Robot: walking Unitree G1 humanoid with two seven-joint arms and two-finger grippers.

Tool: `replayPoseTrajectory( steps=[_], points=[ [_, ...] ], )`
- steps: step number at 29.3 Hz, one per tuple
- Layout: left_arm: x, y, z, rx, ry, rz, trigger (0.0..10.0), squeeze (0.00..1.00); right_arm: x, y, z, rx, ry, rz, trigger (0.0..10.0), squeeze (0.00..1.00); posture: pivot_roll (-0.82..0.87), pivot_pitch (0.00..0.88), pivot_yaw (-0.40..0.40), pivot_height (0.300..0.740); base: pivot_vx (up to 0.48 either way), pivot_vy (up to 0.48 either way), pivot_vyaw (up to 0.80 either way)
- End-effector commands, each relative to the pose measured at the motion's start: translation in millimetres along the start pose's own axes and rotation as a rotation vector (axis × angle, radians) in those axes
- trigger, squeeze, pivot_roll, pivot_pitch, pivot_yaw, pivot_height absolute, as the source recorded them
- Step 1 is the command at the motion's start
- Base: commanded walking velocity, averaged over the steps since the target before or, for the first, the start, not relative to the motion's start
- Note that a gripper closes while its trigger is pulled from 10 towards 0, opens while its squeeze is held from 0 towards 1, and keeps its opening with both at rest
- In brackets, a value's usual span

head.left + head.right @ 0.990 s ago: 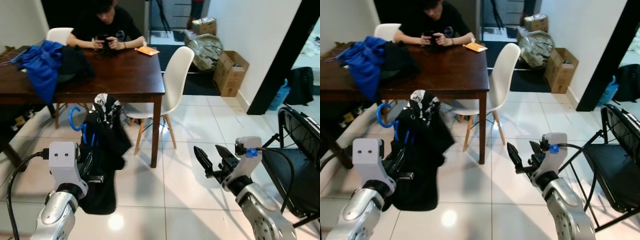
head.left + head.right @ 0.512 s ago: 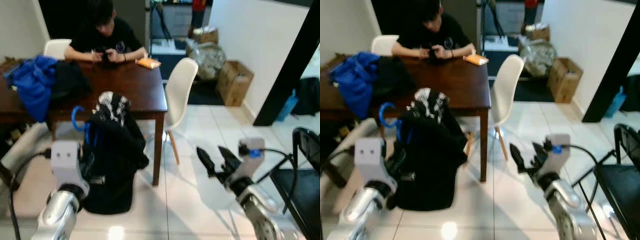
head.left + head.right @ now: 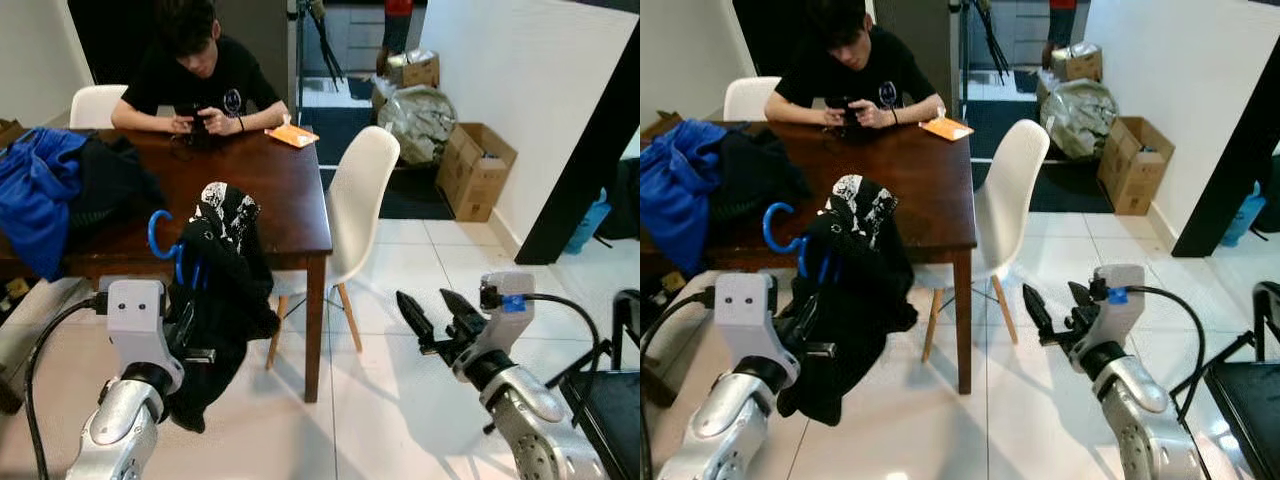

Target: Hang hanger

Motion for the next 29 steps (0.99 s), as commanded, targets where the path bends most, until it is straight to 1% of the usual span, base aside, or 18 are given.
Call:
replayPoseTrajectory(
  steps=[1,16,18,21,29],
  points=[
    [8,0.6,-1.0,0.002,-0.050,-0.011,10.0,0.00,0,-4.0,1.8,-0.016,0.007,-0.002,10.0,0.00,0.06,0.005,-0.013,0.740,0.420,0.000,0.00],
    [12,1.8,-3.0,0.004,-0.062,-0.020,10.0,0.00,0,-4.0,1.7,-0.015,0.008,-0.001,10.0,0.00,0.05,0.006,-0.014,0.740,0.423,0.000,0.00],
    [20,3.3,-7.4,0.006,-0.093,-0.043,10.0,0.00,0,-3.5,1.9,-0.016,0.007,-0.003,10.0,0.00,0.05,0.006,-0.009,0.740,0.439,0.000,0.00],
    [24,2.8,-8.5,0.006,-0.106,-0.050,10.0,0.00,0,-3.1,2.1,-0.013,0.007,0.005,10.0,0.00,0.05,0.006,-0.009,0.740,0.442,0.000,0.00],
    [32,4.7,-6.9,0.016,-0.127,-0.060,10.0,0.00,-1,0.4,3.2,0.011,0.015,0.029,10.0,0.00,0.06,0.005,-0.012,0.740,0.440,0.000,0.73]
  ],
)
Point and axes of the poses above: a point about 5 cm out from each wrist's last joint towards the gripper, its own z axis pointing back from the gripper into the wrist, its own x axis along the axis of the wrist's last joint, y = z × x, the point moved 1 cm from there along -z, pointing out of the wrist towards the gripper, and after that the axes turned 1 degree about z, right-handed, at the moved point
